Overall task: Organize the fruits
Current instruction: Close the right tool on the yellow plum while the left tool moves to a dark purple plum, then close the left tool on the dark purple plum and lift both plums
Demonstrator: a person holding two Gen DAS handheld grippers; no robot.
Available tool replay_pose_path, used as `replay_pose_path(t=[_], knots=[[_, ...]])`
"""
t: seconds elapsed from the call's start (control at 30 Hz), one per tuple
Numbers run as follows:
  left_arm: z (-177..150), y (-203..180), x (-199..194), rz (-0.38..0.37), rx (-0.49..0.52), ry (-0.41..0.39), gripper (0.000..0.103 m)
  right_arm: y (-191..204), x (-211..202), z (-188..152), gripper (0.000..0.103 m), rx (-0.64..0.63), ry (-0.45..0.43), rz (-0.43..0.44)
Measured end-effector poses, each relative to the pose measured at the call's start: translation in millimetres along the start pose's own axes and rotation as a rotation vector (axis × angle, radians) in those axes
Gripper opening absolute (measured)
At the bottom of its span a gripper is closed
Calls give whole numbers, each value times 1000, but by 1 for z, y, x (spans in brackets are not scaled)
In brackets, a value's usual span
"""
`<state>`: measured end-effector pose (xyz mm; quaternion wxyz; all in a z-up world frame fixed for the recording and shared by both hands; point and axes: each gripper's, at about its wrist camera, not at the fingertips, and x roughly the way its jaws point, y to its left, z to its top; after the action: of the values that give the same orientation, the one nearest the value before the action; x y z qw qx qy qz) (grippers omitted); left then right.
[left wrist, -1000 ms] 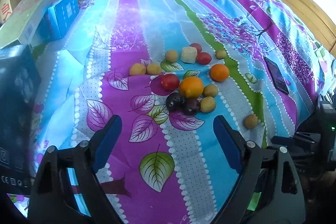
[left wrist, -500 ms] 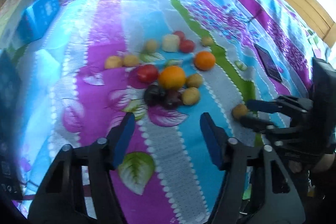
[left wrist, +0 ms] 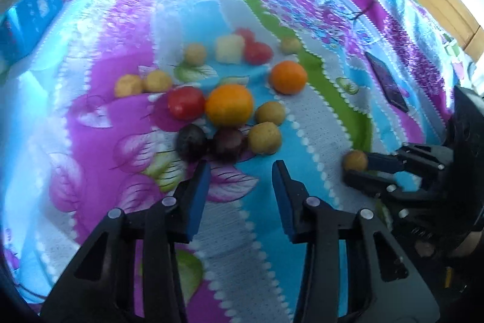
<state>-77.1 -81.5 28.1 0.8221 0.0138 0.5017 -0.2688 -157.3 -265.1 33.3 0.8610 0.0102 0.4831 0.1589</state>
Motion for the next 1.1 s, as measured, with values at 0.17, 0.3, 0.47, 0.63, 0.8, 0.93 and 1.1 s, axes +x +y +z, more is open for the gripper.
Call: replay_pose_path(t=[0.17,0.3,0.47,0.63,0.8,0.93,1.1], knots=[[-3,11,-5,17,-19,-11,42,-1,-3,-1,29,21,-12,7],[-2,24,-12,48,-45,-34,42,-1,-5,-3,29,34,-18,16],[1,36,-6,64,-59,-35,42,-1,-6,-2,29,39,-23,15],[6,31,1,60,-25,-48,42,-1,-6,-3,29,46,-27,13],[12,31,6,36,-14,-72,43,-1,-7,-4,29,50,-31,13],[17,35,8,13,-25,-82,43,-2,-5,-2,29,50,-28,12],[16,33,7,9,-13,-82,42,0,-6,0,29,45,-31,10]])
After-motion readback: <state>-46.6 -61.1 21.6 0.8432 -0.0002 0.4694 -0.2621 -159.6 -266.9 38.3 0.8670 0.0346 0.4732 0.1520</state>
